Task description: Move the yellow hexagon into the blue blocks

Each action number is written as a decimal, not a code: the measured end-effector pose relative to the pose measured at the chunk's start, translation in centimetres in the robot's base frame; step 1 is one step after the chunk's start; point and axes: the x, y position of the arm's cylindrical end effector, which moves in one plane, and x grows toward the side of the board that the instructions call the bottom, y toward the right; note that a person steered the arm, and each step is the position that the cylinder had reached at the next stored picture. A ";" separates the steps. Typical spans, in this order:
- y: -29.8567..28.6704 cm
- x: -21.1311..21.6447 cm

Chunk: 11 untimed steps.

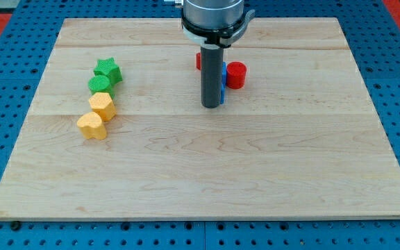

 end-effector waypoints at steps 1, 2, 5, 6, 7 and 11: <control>0.4 0.1; -1.4 5.3; -24.6 3.3; -20.6 1.7; -16.7 0.9; -15.1 0.3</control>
